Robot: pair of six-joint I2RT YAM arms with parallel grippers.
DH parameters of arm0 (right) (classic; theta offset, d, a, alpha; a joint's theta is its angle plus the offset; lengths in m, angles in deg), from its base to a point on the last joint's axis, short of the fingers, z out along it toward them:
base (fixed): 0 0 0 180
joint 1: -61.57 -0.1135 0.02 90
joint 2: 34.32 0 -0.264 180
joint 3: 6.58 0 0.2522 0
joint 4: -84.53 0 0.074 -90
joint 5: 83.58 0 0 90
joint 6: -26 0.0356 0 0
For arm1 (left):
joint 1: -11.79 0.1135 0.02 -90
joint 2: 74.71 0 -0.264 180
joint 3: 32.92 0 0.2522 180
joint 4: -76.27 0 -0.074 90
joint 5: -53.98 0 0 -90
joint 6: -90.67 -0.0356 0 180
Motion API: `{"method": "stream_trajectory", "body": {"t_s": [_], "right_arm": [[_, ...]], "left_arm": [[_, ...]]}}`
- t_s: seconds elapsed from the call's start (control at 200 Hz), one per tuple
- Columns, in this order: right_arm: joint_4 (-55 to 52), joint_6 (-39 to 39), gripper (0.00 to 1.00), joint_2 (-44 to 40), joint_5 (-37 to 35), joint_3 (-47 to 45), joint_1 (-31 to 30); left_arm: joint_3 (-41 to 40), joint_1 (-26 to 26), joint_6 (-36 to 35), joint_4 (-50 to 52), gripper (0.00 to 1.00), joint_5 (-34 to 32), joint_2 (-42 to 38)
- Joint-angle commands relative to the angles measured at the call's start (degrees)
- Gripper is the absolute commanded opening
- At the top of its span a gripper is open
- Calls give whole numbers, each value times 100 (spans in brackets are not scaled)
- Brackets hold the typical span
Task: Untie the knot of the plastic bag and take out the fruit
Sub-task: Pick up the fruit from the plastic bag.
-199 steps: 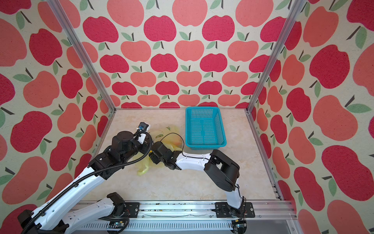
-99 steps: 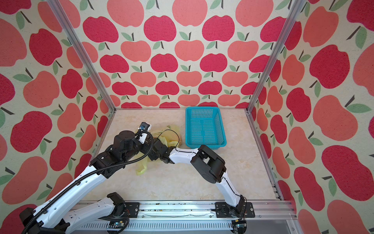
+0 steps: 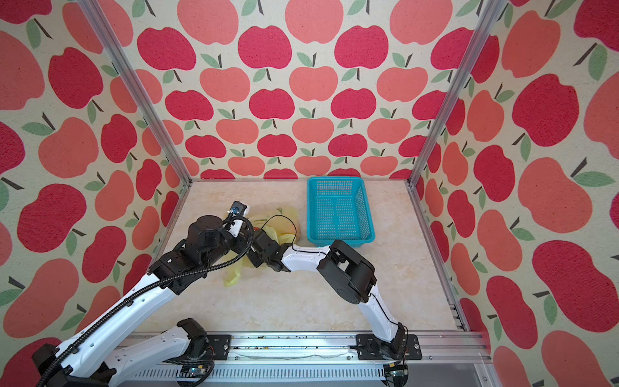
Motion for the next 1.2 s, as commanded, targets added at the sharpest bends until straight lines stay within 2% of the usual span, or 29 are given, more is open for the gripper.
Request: {"method": "stream_trajectory", "body": {"t_s": [0.0, 0.225, 0.52, 0.655, 0.85, 0.89, 1.196], "right_arm": [[14, 2, 22, -541, 40, -391, -59], [592, 89, 8, -1239, 21, -1154, -103], [547, 92, 1, -1220, -42, -1166, -107], [763, -108, 0, -1573, 208, -1412, -241], [1623, -594, 2, -2621, 13, -2523, -516], [1733, -629, 2, -2866, 9, -2769, -723], [2329, -984, 2, -5459, -319, -4405, -823]], "left_arm": [[10, 54, -95, -52, 0, -118, -54], [-123, 99, -60, -127, 0, -70, -110], [-89, 145, -42, -113, 0, 13, 7], [-90, 201, -52, -151, 0, -18, 6], [-169, 296, -25, -236, 0, 84, 86], [-174, 313, -16, -224, 0, 92, 105], [-396, 388, -71, -494, 0, 266, 147]]}}
